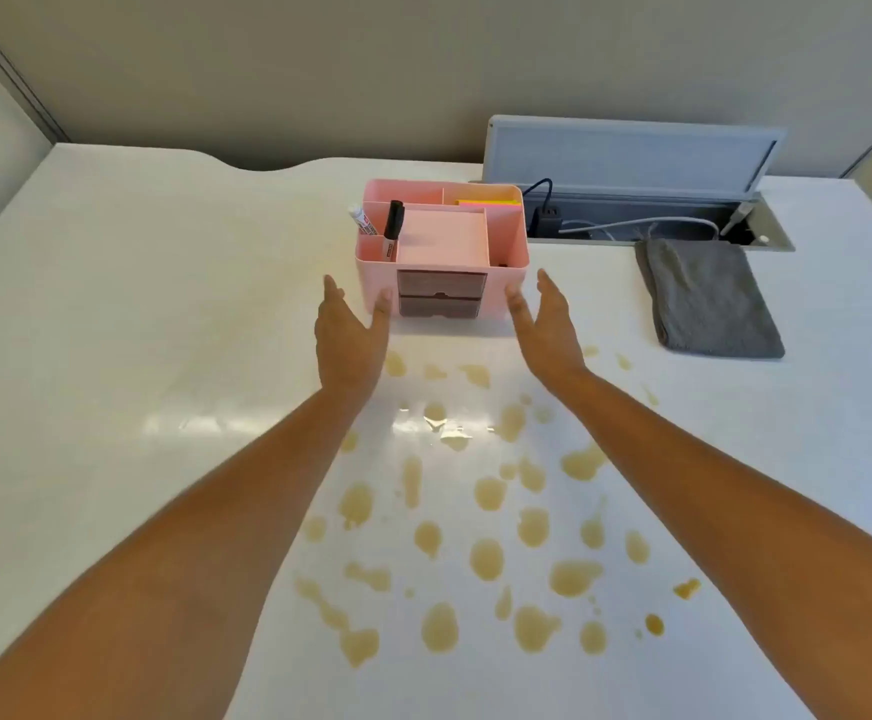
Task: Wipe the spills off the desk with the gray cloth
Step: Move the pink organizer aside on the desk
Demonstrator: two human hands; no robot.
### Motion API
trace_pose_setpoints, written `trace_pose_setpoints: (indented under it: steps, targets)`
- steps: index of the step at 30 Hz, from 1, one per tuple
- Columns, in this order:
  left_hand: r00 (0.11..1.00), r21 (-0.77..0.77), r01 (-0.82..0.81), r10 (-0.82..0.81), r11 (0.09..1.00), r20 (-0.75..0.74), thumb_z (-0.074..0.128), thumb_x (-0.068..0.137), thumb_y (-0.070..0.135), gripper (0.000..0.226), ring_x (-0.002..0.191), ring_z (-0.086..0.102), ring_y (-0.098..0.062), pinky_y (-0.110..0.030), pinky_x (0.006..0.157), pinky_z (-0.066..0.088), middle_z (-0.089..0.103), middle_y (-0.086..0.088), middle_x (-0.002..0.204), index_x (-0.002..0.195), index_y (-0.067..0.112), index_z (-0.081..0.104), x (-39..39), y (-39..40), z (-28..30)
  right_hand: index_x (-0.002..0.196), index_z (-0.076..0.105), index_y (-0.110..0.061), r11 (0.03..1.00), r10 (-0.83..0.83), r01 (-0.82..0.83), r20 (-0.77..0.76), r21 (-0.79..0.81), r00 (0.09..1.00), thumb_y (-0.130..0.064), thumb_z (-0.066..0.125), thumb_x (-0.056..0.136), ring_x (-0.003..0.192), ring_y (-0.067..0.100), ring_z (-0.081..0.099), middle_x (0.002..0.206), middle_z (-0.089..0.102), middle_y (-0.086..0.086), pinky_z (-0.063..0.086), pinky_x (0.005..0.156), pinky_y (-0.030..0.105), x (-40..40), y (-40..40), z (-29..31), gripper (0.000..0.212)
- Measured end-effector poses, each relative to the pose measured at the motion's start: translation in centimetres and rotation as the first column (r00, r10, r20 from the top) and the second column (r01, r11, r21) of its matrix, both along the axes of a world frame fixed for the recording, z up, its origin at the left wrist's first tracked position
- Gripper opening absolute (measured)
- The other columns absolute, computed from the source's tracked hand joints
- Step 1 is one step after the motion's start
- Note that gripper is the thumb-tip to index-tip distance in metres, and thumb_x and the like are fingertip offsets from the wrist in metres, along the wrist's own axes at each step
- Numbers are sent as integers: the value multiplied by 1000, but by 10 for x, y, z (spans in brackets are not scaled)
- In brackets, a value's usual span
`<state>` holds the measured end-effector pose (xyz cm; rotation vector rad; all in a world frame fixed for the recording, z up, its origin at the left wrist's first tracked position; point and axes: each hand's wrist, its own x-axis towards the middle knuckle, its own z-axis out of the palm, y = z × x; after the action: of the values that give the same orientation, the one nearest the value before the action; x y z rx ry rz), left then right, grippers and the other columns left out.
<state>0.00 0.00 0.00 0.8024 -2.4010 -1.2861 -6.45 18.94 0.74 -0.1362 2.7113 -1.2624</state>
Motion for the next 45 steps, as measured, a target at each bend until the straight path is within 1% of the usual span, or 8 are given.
trace_pose_setpoints:
  steps: [4,8,17,24,28,34,40,45]
  targets:
    - [999,366,-52,52,929,9,26,93,51,66,139,31,-26,-39,115,26,30,-9,153,146,13,16,-31,-11,19,141,35,-17,958,-42,79,137,-276,990,-52,23,96,128,26,45,143,45,9,37,105,40,-23,-14,15,58]
    - [998,527,62,-42,848,-50,18,94,53,61,130,43,-30,-49,112,32,45,-13,143,138,14,34,-39,-1,30,129,45,-19,909,-12,111,240,-401,971,-53,21,96,103,17,51,117,55,-1,39,92,36,-35,-25,15,53]
    - [999,564,40,-12,825,-53,17,95,49,57,123,44,-21,-35,106,34,46,-7,138,135,14,36,-28,-8,39,128,43,-16,876,-187,295,295,-381,937,-23,46,88,109,29,53,117,57,9,47,95,45,-55,-49,16,40]
    - [978,561,17,102,828,-180,23,96,44,36,108,46,-17,-29,94,36,49,-3,115,109,17,42,13,-30,32,131,39,-20,916,-68,169,274,-365,959,-24,42,91,107,26,49,112,51,3,42,100,47,-54,-96,19,40]
    - [954,556,-97,237,826,-185,25,94,46,52,133,39,-22,-42,114,31,43,-7,143,135,15,35,36,-51,26,132,42,-18,944,64,17,233,-330,970,-23,39,90,111,30,51,121,55,9,44,98,46,-48,-143,23,42]
    - [913,538,-195,353,820,-207,28,97,34,48,139,31,-23,-39,117,26,32,-8,151,142,17,25,68,-73,15,128,47,-19,934,225,-133,254,-332,941,-28,39,88,111,30,54,122,59,8,45,99,47,-41,-206,23,42]
    - [915,545,-192,350,816,-201,27,97,35,53,140,25,-15,-18,103,22,23,0,155,146,22,14,72,-79,10,132,42,-11,898,328,-204,281,-391,902,-27,42,93,117,30,51,127,56,13,42,101,43,-45,-240,16,42]
    - [940,556,-187,313,810,-139,26,96,38,58,144,17,-20,-32,115,17,11,1,158,147,25,1,61,-79,5,141,31,-15,857,434,-328,214,-396,875,-49,31,96,132,26,38,144,41,8,31,110,44,-47,-234,24,56]
